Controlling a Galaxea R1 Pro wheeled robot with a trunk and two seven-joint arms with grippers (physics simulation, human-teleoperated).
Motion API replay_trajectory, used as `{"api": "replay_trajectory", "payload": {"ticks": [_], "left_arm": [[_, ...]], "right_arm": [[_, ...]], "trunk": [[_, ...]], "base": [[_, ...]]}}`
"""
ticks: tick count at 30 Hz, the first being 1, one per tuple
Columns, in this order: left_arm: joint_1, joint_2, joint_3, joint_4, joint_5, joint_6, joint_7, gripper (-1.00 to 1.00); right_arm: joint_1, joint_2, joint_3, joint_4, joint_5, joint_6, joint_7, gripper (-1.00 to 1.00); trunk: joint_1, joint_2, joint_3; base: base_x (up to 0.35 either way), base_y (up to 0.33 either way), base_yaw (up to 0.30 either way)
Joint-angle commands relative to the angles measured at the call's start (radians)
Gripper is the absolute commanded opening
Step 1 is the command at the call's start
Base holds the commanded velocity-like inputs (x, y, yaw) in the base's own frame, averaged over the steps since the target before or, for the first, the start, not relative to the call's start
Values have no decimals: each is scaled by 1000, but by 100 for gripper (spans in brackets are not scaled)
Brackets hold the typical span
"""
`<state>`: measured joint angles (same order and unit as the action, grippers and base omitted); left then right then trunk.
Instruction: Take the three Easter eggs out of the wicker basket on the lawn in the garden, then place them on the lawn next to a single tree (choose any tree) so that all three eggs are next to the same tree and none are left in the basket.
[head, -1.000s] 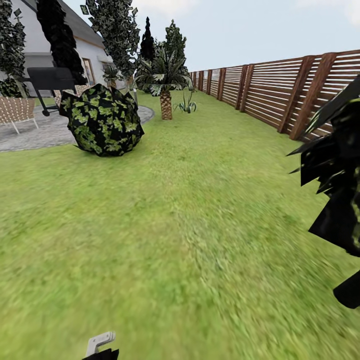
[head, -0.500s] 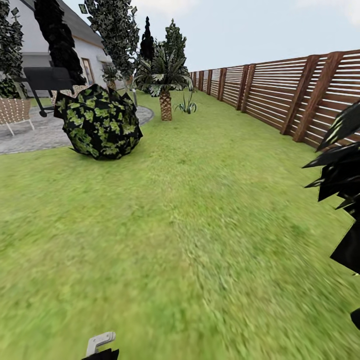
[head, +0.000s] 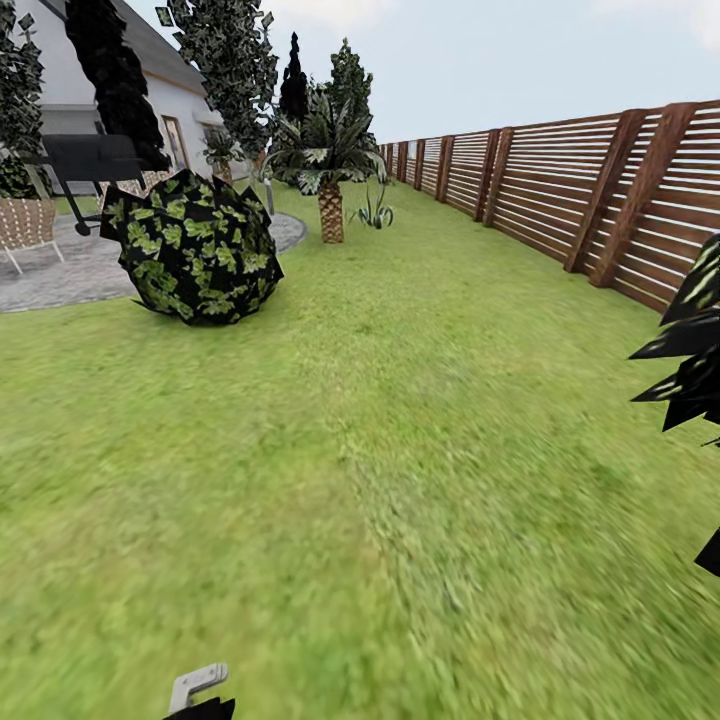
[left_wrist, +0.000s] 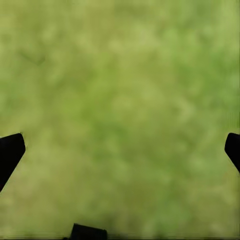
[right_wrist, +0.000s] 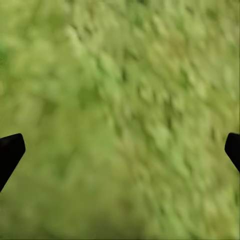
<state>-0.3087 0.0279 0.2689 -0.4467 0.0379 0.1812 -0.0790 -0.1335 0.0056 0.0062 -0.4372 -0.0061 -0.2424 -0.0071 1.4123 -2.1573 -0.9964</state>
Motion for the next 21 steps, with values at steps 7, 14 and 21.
{"api": "replay_trajectory", "payload": {"ticks": [7,14,21], "left_arm": [[0,0,51,102,8,1,1,100],[0,-8,53,194,10,-6,1,100],[0,-9,56,217,21,-9,2,100]], "right_arm": [[0,1,0,2,0,0,-1,100],[0,-1,1,3,0,2,-2,100],[2,-3,1,7,1,2,-3,100]], "trunk": [[-27,49,22],[-54,98,44],[-81,147,66]], "base": [[1,0,0],[0,0,0],[0,0,0]]}}
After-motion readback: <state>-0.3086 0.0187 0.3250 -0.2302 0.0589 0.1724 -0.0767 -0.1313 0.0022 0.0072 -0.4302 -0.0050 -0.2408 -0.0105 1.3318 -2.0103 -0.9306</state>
